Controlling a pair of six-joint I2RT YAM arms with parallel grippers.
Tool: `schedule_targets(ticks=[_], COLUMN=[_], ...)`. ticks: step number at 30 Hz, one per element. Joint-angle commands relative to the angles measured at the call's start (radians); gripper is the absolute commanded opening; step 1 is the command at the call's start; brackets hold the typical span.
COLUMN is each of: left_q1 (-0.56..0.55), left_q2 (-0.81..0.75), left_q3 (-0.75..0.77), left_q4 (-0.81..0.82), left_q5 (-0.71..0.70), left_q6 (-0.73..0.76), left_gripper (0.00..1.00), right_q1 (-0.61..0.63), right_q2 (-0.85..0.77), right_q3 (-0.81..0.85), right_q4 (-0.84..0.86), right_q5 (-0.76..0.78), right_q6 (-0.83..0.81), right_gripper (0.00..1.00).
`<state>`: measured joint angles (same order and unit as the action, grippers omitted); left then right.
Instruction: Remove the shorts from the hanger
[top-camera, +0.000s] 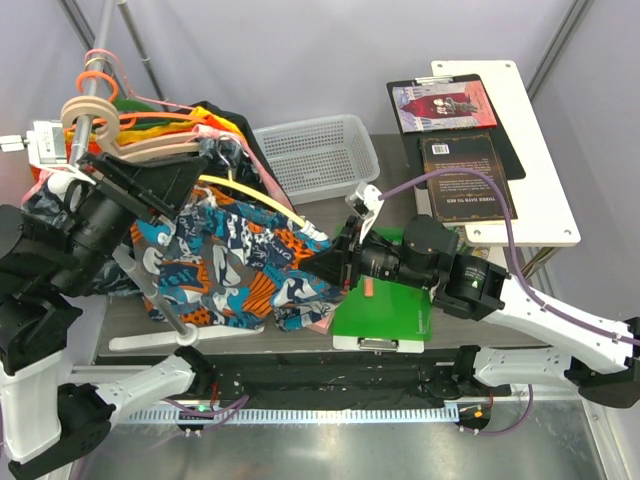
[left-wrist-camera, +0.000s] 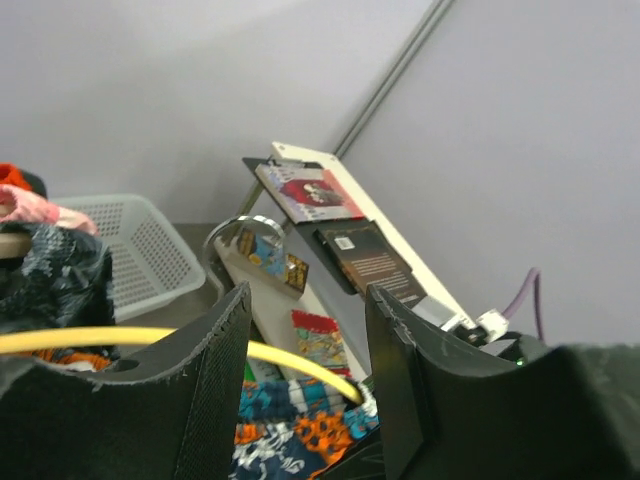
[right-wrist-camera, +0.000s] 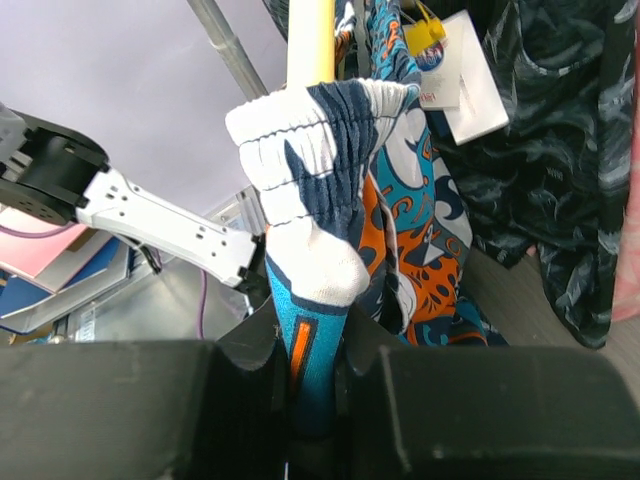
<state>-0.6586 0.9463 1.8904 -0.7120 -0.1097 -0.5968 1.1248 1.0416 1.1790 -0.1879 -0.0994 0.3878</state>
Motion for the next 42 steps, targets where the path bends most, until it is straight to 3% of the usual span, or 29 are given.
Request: schedule_targets(ticks=[1, 8, 21, 26, 34, 36, 37, 40, 42], left_q1=[-0.001, -0.001, -0.001, -0.001, -0.001, -0.001, -0.001, -0.001, -0.001], left_q2=[0.054, 0.169, 0.121, 0.123, 0.118, 0.123, 0.123, 0.121, 0.111], left_q3=[0.022, 0.199, 0.090, 0.081, 0.087, 0.091, 0.093, 0.095, 0.093], left_q4=[-0.138, -0.279, -0.201, -0.196, -0.191, -0.207, -0.208, -0.208, -0.196], left_q5=[-0.024, -0.100, -0.125, -0.110, -0.082, -0.079, -0.079, -0.085, -0.108], left_q6=[0.071, 0.190, 0.223, 0.224, 0.252, 0.262, 0.268, 0.278, 0.272], left_gripper=[0.49, 0.48, 0.47, 0.42, 0.38, 0.34, 0.23, 0.03, 0.00], right_q1=[0.000, 0.001, 0.000, 0.000, 0.001, 0.001, 0.001, 0.000, 0.001], right_q2=[0.001, 0.064, 0.103, 0.098, 0.179, 0.195, 0.196, 0.196, 0.196], right_q3=[0.114, 0.211, 0.246, 0.243, 0.381, 0.415, 0.419, 0.435, 0.435], right_q4=[0.140, 0.125, 0.123, 0.127, -0.014, -0.051, -0.057, -0.073, -0.074], right_q5=[-0.036, -0.083, -0.117, -0.112, -0.184, -0.194, -0.194, -0.189, -0.178], right_q6=[-0.021, -0.040, -0.041, -0.052, -0.127, -0.139, -0.145, -0.155, -0.153], right_gripper=[0.01, 0.01, 0.01, 0.01, 0.01, 0.01, 0.01, 0.01, 0.07])
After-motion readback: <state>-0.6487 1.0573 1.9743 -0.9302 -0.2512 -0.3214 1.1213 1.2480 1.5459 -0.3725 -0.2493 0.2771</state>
